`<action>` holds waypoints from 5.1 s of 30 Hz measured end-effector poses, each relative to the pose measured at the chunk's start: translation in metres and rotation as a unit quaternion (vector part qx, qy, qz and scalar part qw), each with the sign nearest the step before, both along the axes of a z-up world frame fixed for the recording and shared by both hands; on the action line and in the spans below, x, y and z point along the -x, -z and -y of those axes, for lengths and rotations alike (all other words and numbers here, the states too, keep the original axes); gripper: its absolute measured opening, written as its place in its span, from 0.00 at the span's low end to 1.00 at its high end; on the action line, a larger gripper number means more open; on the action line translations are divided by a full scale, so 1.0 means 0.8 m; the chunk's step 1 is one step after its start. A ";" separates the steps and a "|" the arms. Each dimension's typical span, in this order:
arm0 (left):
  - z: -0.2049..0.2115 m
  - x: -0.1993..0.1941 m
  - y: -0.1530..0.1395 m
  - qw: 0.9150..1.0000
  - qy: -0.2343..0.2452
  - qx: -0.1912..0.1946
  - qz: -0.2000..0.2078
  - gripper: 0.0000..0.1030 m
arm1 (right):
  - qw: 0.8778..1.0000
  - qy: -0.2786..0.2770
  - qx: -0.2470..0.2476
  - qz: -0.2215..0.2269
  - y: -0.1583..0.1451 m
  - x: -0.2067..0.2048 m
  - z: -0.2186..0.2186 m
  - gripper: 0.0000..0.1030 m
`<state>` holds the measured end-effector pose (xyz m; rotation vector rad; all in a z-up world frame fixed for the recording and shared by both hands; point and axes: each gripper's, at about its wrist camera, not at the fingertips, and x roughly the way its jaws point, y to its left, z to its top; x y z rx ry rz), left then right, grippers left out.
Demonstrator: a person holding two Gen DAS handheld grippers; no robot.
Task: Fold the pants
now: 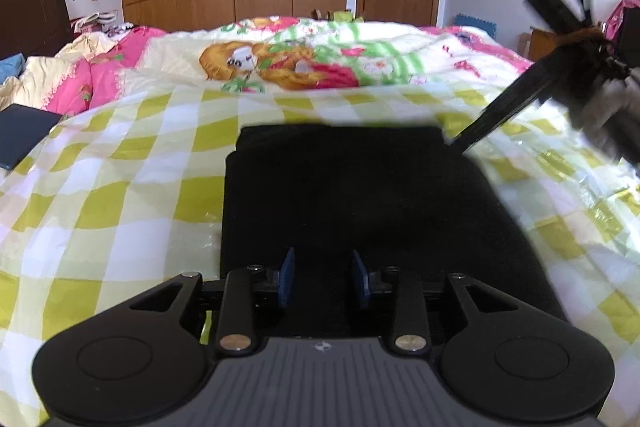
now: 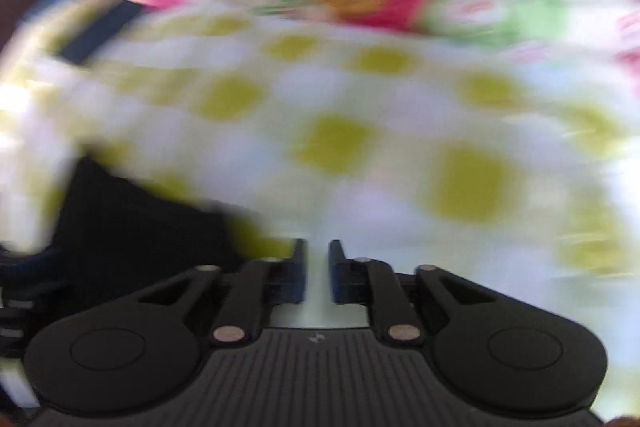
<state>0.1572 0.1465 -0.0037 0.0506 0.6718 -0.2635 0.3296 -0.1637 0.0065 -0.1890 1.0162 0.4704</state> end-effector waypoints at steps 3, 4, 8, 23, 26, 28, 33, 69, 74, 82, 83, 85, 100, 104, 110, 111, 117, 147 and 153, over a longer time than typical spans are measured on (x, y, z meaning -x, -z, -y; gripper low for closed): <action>-0.009 -0.001 -0.002 1.000 0.010 0.018 0.002 0.45 | 0.995 -0.011 -0.096 -0.025 -0.024 0.019 0.026 0.15; -0.012 -0.002 -0.004 1.000 0.008 0.024 0.001 0.45 | 0.992 -0.024 -0.123 -0.028 -0.028 0.028 0.026 0.26; -0.021 -0.003 -0.008 0.998 0.002 0.062 -0.018 0.47 | 0.971 -0.062 -0.228 -0.023 -0.020 0.052 0.014 0.55; 0.002 -0.021 -0.009 1.000 0.003 0.021 -0.010 0.53 | 0.956 -0.004 -0.268 -0.115 0.027 0.078 0.065 0.05; 0.007 -0.023 -0.016 1.000 0.001 0.007 0.001 0.53 | 0.978 0.033 -0.190 -0.084 0.026 0.078 0.071 0.10; 0.008 -0.020 -0.016 1.000 0.006 -0.002 0.006 0.53 | 0.983 0.006 -0.179 -0.036 0.004 0.087 0.061 0.10; 0.003 -0.001 -0.018 1.000 -0.011 0.003 0.027 0.54 | 0.963 -0.119 -0.240 0.015 -0.055 0.075 -0.034 0.18; -0.081 -0.023 -0.009 0.999 0.019 0.010 -0.029 0.77 | 0.924 0.120 -0.337 -0.134 0.069 0.191 -0.010 0.71; -0.097 -0.023 -0.016 0.993 0.056 0.096 -0.050 0.75 | 0.911 0.132 -0.363 -0.143 0.081 0.180 -0.006 0.70; -0.082 -0.040 0.023 0.990 0.018 0.090 -0.104 0.79 | 0.917 0.110 -0.350 -0.158 0.087 0.145 -0.017 0.50; -0.074 -0.032 0.021 0.990 0.024 0.094 -0.107 0.75 | 0.916 0.104 -0.349 -0.165 0.086 0.144 -0.011 0.44; -0.055 -0.013 0.018 0.990 0.017 0.089 -0.110 0.75 | 0.920 0.092 -0.341 -0.171 0.083 0.147 0.002 0.42; 0.042 0.109 -0.025 0.990 -0.048 0.103 -0.079 0.71 | 0.968 0.116 -0.217 -0.041 -0.005 0.234 0.148 0.53; 0.037 0.101 -0.071 0.994 -0.075 0.082 0.000 0.71 | 0.962 0.068 -0.263 0.021 -0.034 0.284 0.131 0.53; 0.096 0.037 -0.046 0.998 -0.026 -0.056 0.015 0.71 | 0.958 0.022 -0.286 0.003 -0.011 0.240 0.052 0.54; 0.099 0.031 -0.037 0.996 -0.029 -0.078 0.015 0.71 | 0.958 0.022 -0.285 0.000 -0.004 0.223 0.042 0.54; 0.083 -0.029 0.033 0.989 -0.057 -0.139 -0.005 0.73 | 0.962 0.063 -0.263 -0.033 0.046 0.163 0.013 0.53; 0.105 0.165 -0.016 0.993 -0.063 -0.090 0.040 0.80 | 0.977 0.123 -0.164 0.060 0.024 0.393 0.081 0.68; 0.102 0.172 -0.011 0.993 -0.094 -0.070 0.013 0.79 | 0.975 0.132 -0.173 0.035 0.024 0.396 0.085 0.68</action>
